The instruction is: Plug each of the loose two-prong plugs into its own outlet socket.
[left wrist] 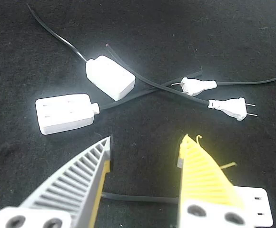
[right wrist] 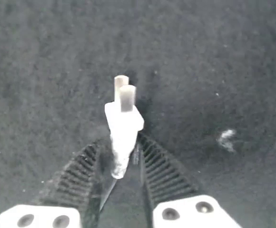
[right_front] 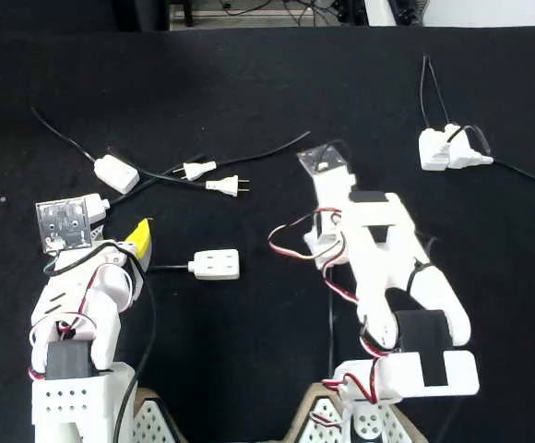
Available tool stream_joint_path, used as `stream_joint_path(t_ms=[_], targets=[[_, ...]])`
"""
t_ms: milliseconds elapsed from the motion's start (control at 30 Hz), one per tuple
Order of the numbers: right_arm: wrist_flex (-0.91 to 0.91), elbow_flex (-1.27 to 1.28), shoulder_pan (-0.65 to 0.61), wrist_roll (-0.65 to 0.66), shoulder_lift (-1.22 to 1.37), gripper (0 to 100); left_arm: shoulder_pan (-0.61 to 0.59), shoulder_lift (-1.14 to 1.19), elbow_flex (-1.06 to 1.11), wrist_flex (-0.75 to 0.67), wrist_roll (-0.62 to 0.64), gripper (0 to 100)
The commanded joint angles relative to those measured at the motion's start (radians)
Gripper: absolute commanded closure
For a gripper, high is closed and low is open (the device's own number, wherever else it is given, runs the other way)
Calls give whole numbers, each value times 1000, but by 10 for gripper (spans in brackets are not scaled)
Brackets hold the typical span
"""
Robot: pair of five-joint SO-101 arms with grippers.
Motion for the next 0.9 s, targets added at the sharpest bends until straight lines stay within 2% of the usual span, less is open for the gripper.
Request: stream_joint_path(t_ms=[0,100,200,333,433,533,633,767,867], targets=[[37,-31,40,11,-5,988,-10,-12,-39,-18,6,766],[54,-30,29,11,-73,988,-10,-12,-39,-18,6,766],[117,-30,-37,11,-216,988,-8,-12,-41,-18,6,766],[164,-25,-224,0,-432,988,-1,-12,-44,-18,9,766],[104,-27,-368,-43,-515,988,1,-12,-44,-18,14,766],[-41,-22,-468,-114,-492,988,1,-12,-45,-18,15,766],[-186,-2,-528,-129,-406,988,1,-12,-45,-18,15,766],[-232,12,-591,-135,-298,988,1,-12,-61,-18,17,766],[-281,35,-638,-127,-297,988,1,-12,-65,-18,64,766]])
